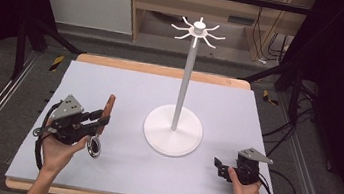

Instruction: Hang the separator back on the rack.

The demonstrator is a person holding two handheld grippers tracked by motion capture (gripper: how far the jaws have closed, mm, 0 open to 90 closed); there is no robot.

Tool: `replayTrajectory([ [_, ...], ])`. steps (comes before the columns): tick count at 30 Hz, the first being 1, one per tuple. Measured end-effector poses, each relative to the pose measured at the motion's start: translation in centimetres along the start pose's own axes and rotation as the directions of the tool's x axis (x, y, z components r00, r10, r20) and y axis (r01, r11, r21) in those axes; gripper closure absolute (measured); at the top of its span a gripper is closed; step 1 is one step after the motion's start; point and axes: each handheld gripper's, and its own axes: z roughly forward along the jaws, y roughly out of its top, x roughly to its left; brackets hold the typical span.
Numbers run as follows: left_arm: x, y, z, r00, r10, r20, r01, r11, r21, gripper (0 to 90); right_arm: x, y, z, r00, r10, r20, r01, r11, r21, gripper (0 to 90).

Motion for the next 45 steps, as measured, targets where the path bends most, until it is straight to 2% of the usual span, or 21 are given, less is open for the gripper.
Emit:
replayTrajectory([
  [2, -0.2, 0.3, -0.4, 1.0, 0.001, -0.007, -0.001, 0.9993, -0.037, 67.7, 0.0, 0.1, -0.1, 1.0, 0.005, -0.002, -0.005, 1.0, -0.005, 4.8],
  [7, -0.4, 0.8, -0.7, 0.9999, 0.009, -0.011, -0.01, 0.9981, -0.061, 67.7, 0.0, 0.1, -0.1, 1.0, -0.001, -0.001, 0.001, 1.0, -0.009, 4.8],
  [12, -0.2, 1.5, -0.6, 1.0, -0.002, -0.001, 0.002, 0.997, -0.078, 67.7, 0.1, 0.1, -0.2, 1.0, -0.005, 0.003, 0.005, 1.0, -0.018, 4.9],
  [13, -0.1, 1.9, -0.6, 1.0, -0.01, 0.001, 0.01, 0.9962, -0.087, 67.7, 0.1, 0.1, -0.3, 1.0, -0.007, 0.006, 0.008, 0.999, -0.032, 5.0],
  [21, -0.3, 4.0, -0.8, 0.9997, -0.02, 0.013, 0.022, 0.9915, -0.128, 67.7, 0.1, 0.2, -0.2, 1.0, 0.001, -0.004, -0.001, 0.999, -0.034, 5.0],
  [30, -1.1, 5.7, -0.6, 0.9998, -0.002, 0.018, 0.005, 0.9894, -0.145, 67.7, -0.1, 0.2, -0.3, 1.0, 0.0, -0.003, 0.0, 0.999, -0.04, 5.0],
  [35, -1.6, 6.8, -0.4, 0.9994, 0.011, 0.033, -0.005, 0.9863, -0.165, 67.7, 0.1, 0.1, -0.1, 1.0, 0.0, -0.009, -0.001, 1.0, -0.027, 5.0],
  [45, -2.6, 8.9, -0.3, 0.9988, 0.032, 0.038, -0.024, 0.9806, -0.194, 67.7, 0.1, 0.2, -0.1, 0.9999, 0.005, -0.009, -0.006, 0.999, -0.035, 4.9],
])
